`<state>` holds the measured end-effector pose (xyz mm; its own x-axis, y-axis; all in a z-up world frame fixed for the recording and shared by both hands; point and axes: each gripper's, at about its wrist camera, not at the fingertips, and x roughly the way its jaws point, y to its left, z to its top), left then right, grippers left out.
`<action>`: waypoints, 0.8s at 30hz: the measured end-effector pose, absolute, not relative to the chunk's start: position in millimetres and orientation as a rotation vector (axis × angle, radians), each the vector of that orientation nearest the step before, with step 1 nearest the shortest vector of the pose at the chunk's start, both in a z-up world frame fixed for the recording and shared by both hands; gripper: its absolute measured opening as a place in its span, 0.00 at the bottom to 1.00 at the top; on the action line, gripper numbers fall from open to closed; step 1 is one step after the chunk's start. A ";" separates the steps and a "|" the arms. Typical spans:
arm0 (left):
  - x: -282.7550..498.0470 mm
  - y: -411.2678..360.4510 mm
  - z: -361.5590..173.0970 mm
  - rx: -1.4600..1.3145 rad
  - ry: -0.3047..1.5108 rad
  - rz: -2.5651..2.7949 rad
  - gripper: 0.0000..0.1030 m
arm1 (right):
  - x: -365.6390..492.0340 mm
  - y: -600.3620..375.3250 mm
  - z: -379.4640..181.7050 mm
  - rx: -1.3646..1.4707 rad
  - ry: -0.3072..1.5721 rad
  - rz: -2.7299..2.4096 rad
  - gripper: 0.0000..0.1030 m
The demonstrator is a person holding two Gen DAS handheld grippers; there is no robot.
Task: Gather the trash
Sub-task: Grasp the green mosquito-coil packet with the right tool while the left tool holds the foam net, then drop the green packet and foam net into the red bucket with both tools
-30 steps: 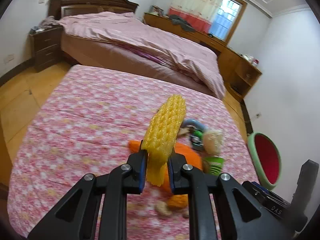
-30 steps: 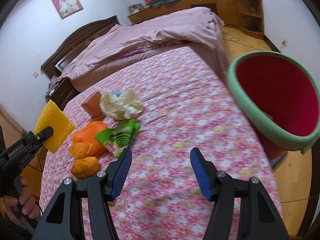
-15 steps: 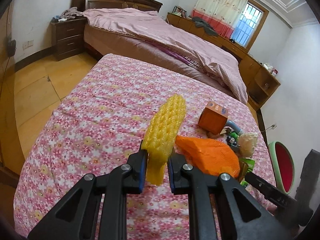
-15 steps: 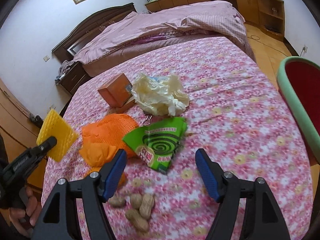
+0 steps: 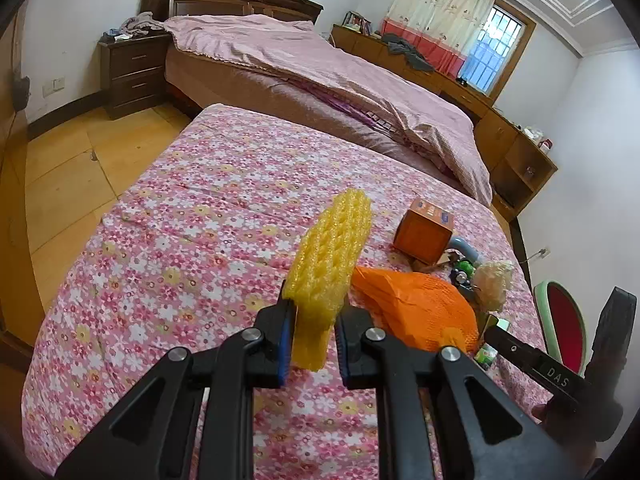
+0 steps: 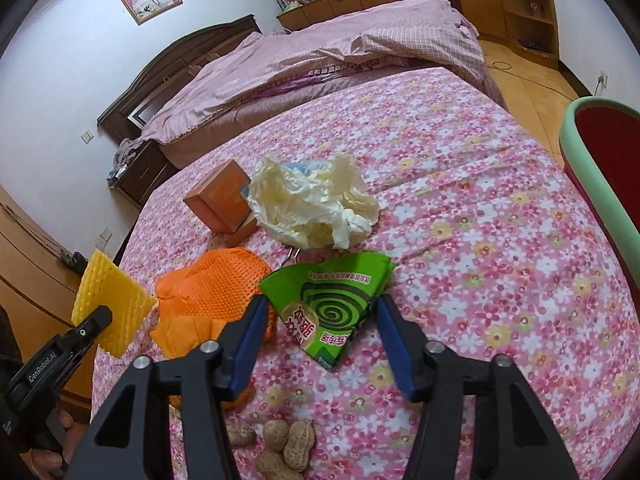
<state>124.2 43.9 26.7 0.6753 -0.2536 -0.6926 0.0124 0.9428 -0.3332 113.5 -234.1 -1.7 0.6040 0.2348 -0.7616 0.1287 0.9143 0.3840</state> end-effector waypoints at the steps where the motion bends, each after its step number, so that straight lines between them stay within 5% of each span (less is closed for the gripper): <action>1: 123.3 42.9 27.6 -0.314 0.818 -0.156 0.17 | 111.8 -235.3 -0.9 0.431 0.925 0.065 0.48; 13: 105.7 22.7 46.7 -0.303 0.794 -0.216 0.17 | 84.5 -253.4 11.6 0.452 0.867 0.054 0.24; 24: 93.5 -7.6 65.2 -0.296 0.793 -0.322 0.17 | 45.6 -286.7 34.3 0.502 0.783 0.005 0.24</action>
<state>93.5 -7.6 65.2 0.6580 -0.3890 -0.6448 0.1699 0.9109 -0.3761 45.6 -286.7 34.3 0.7152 0.1870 -0.6734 0.1785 0.8827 0.4348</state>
